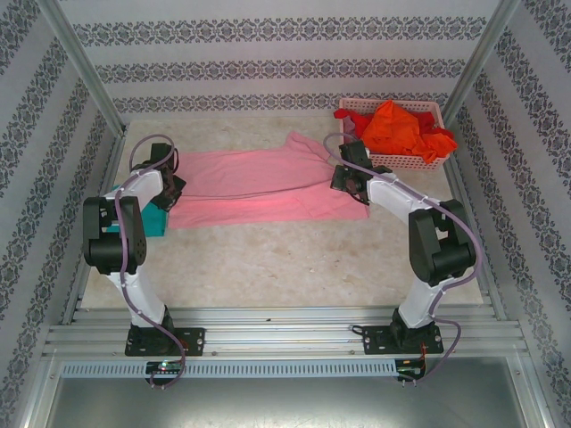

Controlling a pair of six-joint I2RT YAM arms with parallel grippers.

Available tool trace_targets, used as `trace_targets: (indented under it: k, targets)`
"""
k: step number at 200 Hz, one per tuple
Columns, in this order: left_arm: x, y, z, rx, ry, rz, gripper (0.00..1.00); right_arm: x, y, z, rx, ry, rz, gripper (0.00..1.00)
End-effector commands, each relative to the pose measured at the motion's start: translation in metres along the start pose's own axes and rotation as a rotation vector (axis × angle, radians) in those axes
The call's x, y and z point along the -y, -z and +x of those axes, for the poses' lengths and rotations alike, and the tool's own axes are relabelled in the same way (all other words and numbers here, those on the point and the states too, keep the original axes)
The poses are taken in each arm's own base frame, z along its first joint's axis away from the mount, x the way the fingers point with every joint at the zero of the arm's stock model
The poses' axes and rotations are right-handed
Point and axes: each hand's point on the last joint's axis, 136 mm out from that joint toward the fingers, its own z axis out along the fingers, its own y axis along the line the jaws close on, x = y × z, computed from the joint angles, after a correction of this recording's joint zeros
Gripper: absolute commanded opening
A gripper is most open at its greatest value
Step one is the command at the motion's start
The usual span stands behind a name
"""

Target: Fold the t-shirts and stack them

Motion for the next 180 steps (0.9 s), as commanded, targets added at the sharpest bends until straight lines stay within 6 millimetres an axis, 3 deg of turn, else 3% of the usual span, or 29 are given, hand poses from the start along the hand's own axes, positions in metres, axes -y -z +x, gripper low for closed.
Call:
trace_targets:
  k: [1, 93, 151, 160, 180]
  targets:
    - [0.004, 0.000, -0.012, 0.013, -0.007, 0.008, 0.00, 0.003, -0.002, -0.013, 0.032, 0.007, 0.009, 0.00]
    - [0.001, -0.009, -0.011, 0.010, -0.003, -0.015, 0.01, 0.001, -0.021, -0.006, -0.002, -0.008, -0.005, 0.00]
    - [0.002, -0.012, -0.013, 0.012, 0.000, -0.022, 0.02, -0.003, -0.026, -0.015, 0.008, -0.006, -0.016, 0.00]
    - [0.003, -0.012, -0.014, 0.015, 0.001, -0.021, 0.05, -0.003, -0.026, -0.015, 0.008, -0.001, -0.016, 0.01]
    - [0.007, -0.007, -0.016, 0.020, -0.005, -0.004, 0.37, -0.008, -0.019, -0.023, 0.032, 0.018, -0.044, 0.31]
